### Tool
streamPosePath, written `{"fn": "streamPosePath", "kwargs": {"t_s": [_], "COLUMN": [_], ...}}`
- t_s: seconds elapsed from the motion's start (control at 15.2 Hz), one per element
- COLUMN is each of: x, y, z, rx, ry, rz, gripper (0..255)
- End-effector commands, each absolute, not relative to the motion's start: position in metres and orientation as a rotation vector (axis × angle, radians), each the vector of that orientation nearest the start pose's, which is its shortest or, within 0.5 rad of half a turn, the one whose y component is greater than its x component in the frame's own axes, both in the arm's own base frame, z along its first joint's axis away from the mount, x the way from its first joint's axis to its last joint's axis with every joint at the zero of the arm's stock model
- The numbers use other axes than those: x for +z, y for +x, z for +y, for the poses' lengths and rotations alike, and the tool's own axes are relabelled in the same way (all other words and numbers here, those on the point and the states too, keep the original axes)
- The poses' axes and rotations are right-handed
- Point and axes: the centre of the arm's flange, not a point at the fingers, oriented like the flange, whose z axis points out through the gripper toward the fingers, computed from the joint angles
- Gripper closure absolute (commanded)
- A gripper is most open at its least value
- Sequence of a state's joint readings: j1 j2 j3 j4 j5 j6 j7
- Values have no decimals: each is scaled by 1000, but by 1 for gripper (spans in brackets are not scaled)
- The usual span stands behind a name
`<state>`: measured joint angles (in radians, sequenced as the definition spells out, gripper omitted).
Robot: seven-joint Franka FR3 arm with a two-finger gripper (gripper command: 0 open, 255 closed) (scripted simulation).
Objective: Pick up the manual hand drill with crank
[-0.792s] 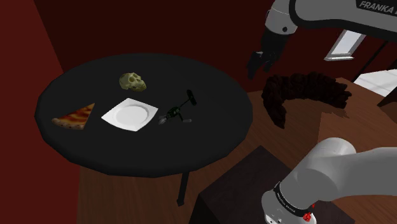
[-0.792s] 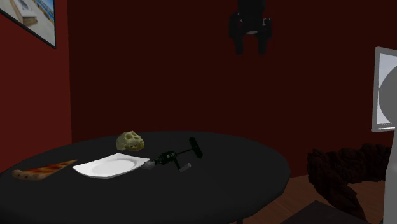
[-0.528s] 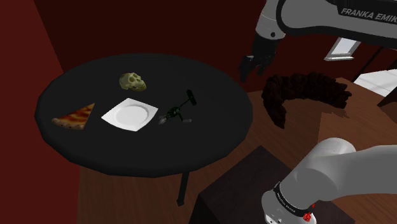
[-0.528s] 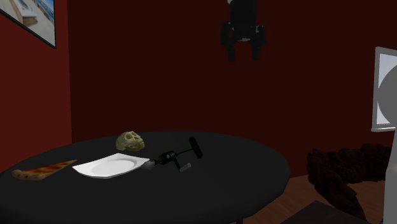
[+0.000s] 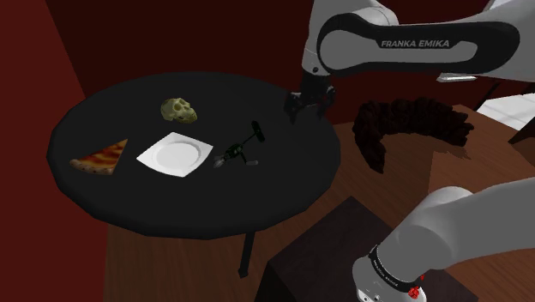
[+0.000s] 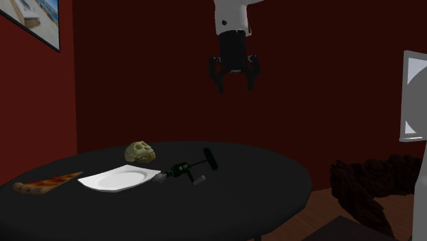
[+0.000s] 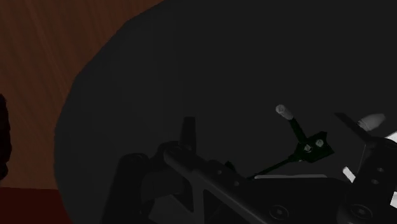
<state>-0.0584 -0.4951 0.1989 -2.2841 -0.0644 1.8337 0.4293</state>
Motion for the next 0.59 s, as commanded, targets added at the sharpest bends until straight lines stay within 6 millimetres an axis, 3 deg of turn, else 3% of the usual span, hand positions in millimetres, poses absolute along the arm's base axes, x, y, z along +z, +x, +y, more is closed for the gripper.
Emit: {"fn": "streamPosePath", "kwargs": {"t_s": [0.0,0.53], "x": [525,456], "y": [425,503], "z": [76,106], "rx": [-118,-76], "ry": [-3229,-3151], "rz": [571,900], "gripper": [0,0]}}
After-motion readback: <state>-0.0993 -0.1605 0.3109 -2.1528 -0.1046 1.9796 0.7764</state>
